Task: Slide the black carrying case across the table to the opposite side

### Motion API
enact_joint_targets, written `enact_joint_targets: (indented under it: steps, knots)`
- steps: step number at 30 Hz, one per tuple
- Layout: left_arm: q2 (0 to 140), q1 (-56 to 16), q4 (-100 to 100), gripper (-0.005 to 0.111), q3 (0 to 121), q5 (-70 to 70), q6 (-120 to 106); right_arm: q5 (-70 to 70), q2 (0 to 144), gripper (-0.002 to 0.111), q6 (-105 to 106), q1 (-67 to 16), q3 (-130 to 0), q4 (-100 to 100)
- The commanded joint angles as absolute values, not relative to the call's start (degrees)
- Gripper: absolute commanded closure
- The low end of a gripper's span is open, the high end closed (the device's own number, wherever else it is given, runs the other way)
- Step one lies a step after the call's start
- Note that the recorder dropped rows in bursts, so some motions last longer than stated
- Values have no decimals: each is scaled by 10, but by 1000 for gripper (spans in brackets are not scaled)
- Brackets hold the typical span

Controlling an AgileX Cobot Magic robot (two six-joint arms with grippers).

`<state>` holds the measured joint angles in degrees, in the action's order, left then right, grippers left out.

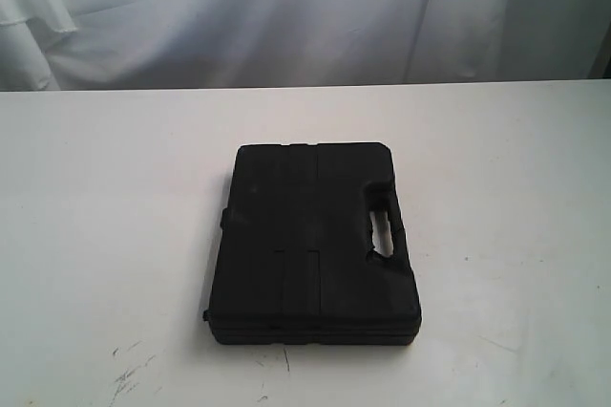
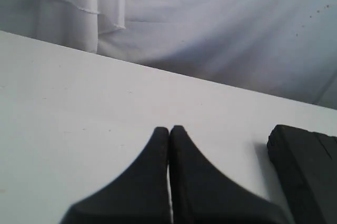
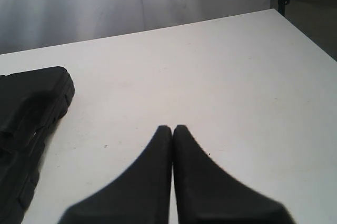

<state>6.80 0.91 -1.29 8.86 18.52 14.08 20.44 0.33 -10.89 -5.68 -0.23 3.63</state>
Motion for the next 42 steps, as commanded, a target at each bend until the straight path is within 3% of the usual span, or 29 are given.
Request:
enact_joint_targets:
  steps: [1,15,42]
  knots:
    - [52,11,48,107,75,192,39,202,0,108,-109,-59,0,35]
    - [0,11,39,107,2,210,39,202,0,108,-109,-59,0,35]
    - [0,11,39,107,0,210,38,202,0,108,-109,-59,0,35]
